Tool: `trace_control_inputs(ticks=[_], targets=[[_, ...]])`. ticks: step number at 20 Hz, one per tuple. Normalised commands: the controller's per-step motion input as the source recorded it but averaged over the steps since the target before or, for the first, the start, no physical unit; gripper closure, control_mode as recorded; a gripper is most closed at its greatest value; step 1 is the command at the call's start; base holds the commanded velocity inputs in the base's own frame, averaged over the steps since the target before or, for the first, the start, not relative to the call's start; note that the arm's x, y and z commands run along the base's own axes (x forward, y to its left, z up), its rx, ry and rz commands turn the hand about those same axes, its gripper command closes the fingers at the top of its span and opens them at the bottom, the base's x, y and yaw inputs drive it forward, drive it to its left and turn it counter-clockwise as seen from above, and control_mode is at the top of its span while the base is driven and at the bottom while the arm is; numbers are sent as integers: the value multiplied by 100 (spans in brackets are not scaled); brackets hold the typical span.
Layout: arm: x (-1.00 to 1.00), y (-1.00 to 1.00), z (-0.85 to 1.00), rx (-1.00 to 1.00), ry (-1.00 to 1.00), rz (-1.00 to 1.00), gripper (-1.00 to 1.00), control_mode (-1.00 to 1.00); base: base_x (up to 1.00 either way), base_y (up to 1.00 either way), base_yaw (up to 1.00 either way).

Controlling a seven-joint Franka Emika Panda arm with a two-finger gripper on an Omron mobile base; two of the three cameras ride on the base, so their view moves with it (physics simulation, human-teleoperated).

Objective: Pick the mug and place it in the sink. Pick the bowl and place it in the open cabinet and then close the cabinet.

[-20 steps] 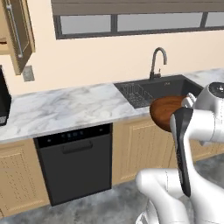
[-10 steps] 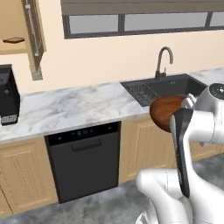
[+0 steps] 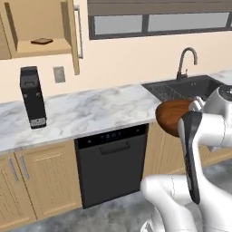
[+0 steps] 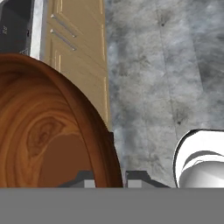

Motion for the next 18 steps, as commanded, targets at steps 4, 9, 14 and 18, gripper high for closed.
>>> trace_control_inputs(ticks=[4,9,14,18], targets=[[0,0,0,0,0,0,100,100,-62,67,-7],[0,0,0,0,0,0,100,100,-45,97,-9],[0,0,0,0,0,0,100,100,-12,100,-10],[0,0,0,0,0,0,100,100,14,100,-13]])
